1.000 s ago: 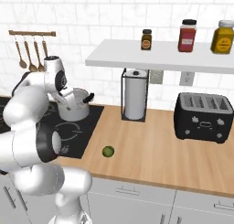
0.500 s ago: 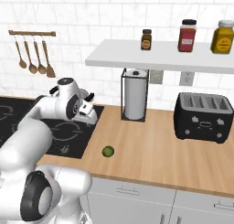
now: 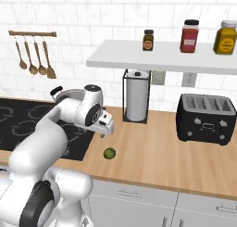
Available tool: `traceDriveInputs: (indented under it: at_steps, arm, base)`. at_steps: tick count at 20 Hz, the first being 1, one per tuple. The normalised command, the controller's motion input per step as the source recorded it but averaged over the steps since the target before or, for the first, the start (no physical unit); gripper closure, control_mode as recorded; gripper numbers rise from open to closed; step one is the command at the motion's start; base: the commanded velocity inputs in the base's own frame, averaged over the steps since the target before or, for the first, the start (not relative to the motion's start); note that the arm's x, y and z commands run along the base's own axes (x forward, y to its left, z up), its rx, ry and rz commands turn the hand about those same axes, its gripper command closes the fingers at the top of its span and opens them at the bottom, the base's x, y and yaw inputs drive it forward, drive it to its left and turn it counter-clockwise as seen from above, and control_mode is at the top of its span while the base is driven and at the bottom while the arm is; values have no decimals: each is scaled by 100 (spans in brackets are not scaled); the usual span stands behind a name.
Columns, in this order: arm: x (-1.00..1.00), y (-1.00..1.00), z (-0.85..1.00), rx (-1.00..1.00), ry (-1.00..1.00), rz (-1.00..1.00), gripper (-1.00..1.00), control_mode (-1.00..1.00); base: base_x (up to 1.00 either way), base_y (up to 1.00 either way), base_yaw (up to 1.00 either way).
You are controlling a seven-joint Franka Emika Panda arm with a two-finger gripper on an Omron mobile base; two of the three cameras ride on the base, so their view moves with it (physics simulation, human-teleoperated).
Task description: Put the lime and eggplant in the pot. Retrieve the spatula and lightly stir the vegetables in the pot.
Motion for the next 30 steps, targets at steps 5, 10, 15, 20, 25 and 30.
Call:
traceDriveInputs:
  at_steps: [5, 10, 15, 20, 25, 30]
  arm:
    - [0, -47, -4, 5, 13, 0, -100, -100]
    - [-6, -19, -24, 1, 15, 0, -100, -100]
    - [-3, -1, -39, 0, 20, -3, -100, -100]
    - [0, -20, -30, 0, 12, -5, -100, -100]
    - [0, -14, -31, 0, 6, -6, -100, -100]
    - [5, 0, -32, 0, 4, -7, -100, -100]
  base:
    - [0, 0, 0]
    - [0, 0, 0]
    - [0, 0, 0]
    - [0, 0, 0]
    - [0, 0, 0]
    - [0, 0, 0]
